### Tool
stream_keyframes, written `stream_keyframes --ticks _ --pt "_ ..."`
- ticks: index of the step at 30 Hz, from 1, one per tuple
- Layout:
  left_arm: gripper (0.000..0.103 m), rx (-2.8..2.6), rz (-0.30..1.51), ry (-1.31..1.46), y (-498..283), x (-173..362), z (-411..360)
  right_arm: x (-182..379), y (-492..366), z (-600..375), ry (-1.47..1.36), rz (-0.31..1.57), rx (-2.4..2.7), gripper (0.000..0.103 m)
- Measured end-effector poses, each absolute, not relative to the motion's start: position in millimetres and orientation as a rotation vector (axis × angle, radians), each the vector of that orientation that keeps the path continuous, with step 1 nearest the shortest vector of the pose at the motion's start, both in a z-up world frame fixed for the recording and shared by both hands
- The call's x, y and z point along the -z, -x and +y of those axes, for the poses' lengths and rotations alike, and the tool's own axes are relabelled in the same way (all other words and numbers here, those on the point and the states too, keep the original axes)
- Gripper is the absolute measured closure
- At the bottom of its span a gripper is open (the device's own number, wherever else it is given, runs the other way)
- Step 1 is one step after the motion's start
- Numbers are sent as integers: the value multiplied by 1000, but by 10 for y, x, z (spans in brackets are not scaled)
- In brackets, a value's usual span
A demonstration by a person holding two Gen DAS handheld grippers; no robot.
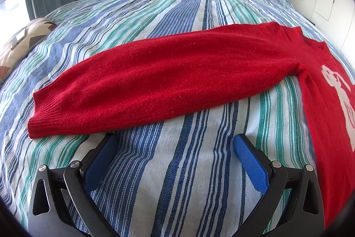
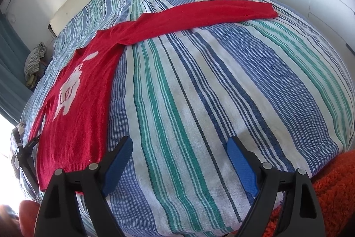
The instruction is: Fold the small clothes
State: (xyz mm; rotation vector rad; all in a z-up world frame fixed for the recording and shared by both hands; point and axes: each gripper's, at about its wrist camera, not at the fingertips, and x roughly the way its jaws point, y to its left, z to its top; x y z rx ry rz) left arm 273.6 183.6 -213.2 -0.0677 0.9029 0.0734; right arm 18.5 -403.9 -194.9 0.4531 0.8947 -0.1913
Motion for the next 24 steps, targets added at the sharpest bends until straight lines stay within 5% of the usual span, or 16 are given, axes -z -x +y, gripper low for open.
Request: stream_keyframes --ticks 24 --pt "0 -73 903 68 -2736 2131 1846 1667 -138 -4197 -575 789 126 17"
